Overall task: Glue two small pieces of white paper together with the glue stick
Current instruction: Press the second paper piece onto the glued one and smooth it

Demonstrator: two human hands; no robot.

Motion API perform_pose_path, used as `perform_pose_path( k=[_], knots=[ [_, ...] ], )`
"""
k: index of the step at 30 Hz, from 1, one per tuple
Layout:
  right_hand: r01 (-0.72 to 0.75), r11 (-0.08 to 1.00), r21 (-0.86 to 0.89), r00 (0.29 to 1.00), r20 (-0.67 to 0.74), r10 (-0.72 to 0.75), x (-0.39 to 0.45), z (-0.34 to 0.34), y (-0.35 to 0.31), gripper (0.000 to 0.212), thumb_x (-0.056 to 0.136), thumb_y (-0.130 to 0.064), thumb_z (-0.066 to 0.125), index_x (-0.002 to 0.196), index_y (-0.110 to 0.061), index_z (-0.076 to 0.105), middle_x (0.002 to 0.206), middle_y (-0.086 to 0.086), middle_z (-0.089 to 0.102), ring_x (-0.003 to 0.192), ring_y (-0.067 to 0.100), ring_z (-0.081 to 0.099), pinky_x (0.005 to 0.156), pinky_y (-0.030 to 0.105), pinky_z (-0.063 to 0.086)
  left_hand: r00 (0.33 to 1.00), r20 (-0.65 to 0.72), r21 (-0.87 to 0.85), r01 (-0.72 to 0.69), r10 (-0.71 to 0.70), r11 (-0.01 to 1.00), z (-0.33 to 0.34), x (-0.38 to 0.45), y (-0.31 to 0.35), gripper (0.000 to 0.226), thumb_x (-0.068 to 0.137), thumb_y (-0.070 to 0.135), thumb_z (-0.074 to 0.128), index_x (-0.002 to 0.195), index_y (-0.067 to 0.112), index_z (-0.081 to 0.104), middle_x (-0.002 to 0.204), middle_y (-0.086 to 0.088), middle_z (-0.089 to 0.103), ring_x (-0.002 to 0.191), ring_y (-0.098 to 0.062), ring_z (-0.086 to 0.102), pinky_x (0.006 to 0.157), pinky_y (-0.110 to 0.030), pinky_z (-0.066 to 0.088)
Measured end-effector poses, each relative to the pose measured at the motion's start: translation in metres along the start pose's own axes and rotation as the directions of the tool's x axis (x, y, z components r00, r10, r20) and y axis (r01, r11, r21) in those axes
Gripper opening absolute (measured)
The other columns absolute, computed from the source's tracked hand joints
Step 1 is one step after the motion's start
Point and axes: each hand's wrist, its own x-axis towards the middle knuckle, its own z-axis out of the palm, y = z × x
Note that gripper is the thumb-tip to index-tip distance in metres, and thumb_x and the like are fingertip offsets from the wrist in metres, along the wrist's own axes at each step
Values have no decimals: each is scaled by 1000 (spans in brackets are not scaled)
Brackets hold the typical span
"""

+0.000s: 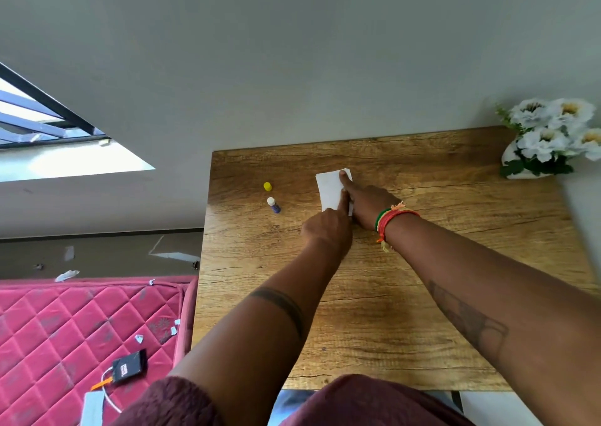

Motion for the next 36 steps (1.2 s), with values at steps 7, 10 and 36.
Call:
perform_pose_path(
  k=[7,10,36],
  knots=[
    [-18,999,-26,1000,12,19,-1,-3,-1,78,102,-33,41,155,-47,-14,139,18,57,107,36,63,93,51,54,995,-49,6,86,-86,996,16,-8,-8,83,103,24,43,159,20,-18,101,-12,71,55,-19,46,48,-33,33],
    [-17,999,-37,1000,12,17,-3,-4,-3,76,103,-36,39,156,-45,-14,139,18,56,107,35,63,94,51,54,992,-56,36,113,-111,993,19,-12,-8,82,103,22,42,158,13,-17,94,-12,72,49,-20,43,51,-35,37],
    [-11,998,-67,1000,6,11,-9,-6,-5,93,96,-25,52,156,-44,-17,137,17,58,107,37,63,92,51,55,984,-166,-144,43,-67,989,-5,-4,-24,71,97,22,45,160,21,12,90,-13,64,76,-32,66,51,-34,41]
  ],
)
